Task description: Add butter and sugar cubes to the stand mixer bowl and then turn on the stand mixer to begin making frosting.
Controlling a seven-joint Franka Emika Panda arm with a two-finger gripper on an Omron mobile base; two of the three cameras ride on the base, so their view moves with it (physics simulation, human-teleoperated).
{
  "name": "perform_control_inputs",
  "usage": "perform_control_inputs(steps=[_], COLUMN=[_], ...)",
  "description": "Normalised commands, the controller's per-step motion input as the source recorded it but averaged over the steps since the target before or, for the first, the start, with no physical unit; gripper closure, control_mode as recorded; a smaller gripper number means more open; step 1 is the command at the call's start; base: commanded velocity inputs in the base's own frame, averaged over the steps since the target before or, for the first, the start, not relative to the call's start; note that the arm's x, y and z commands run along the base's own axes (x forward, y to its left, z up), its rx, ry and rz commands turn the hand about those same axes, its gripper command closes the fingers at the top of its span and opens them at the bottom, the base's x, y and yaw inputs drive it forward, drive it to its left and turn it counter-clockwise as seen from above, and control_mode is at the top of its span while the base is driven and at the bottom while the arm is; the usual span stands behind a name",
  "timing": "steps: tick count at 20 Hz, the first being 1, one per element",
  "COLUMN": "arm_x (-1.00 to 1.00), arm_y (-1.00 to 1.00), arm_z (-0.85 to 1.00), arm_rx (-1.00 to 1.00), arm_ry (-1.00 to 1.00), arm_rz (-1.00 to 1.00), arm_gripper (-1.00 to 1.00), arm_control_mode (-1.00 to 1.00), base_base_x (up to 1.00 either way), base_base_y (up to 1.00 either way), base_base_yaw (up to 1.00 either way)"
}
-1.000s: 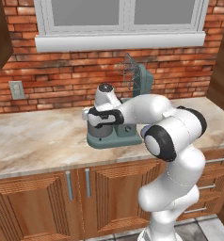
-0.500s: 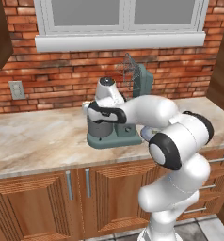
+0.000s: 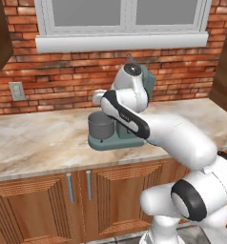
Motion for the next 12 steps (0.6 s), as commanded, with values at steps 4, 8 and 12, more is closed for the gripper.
perform_control_inputs(steps=[4, 8, 12], arm_x=[-0.94, -0.84, -0.7], arm_y=[-0.88, -1.0, -1.0], arm_z=[0.41, 0.11, 0.0], arm_rx=[0.0, -0.02, -0.03], arm_ry=[0.0, 0.0, 0.02], arm_rz=[0.04, 0.04, 0.04], arm_gripper=[-1.0, -1.0, -1.0], arm_control_mode=[-1.0, -1.0, -1.0], base_base_x=[0.0, 0.0, 0.0], base_base_y=[0.0, 0.0, 0.0], base_base_yaw=[0.0, 0.0, 0.0])
